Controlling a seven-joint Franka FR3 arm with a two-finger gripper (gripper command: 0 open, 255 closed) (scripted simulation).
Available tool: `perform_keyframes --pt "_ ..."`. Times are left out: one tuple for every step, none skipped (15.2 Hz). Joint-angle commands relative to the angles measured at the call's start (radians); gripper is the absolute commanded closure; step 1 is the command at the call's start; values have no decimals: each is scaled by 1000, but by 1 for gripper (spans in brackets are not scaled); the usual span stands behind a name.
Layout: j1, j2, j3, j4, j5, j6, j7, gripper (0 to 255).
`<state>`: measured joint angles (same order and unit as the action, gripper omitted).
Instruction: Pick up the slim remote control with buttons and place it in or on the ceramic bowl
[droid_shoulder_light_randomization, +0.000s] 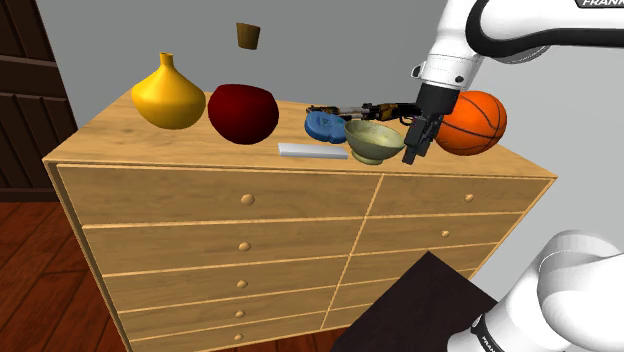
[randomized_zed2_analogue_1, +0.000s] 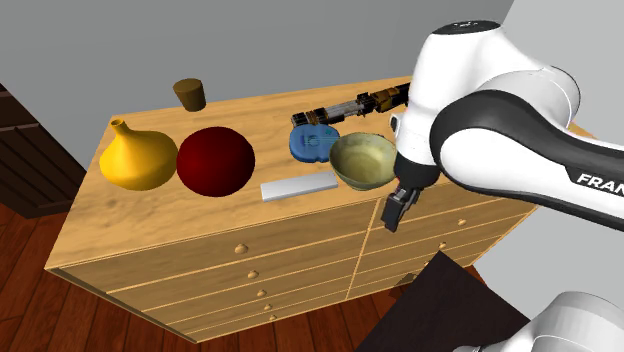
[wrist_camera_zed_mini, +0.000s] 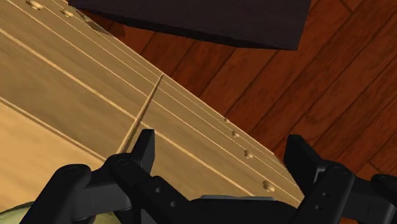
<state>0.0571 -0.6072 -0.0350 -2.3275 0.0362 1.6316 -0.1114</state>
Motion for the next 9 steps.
perform_keyframes --pt "15 79 -17 40 -17 47 -78 0" --pt "22 115 -24 59 -23 68 -114 0" --pt "29 151 -30 79 -28 88 -149 0" --pt "36 187 -36 101 -33 107 -184 0" --pt "44 224 -41 124 -36 125 -219 0" --pt "50 260 -45 148 -39 142 -253 0" --pt "57 296 -49 173 -41 158 -287 0" --pt "64 332 -52 198 -43 173 -320 0" --pt "71 368 -54 225 -44 187 -353 0"
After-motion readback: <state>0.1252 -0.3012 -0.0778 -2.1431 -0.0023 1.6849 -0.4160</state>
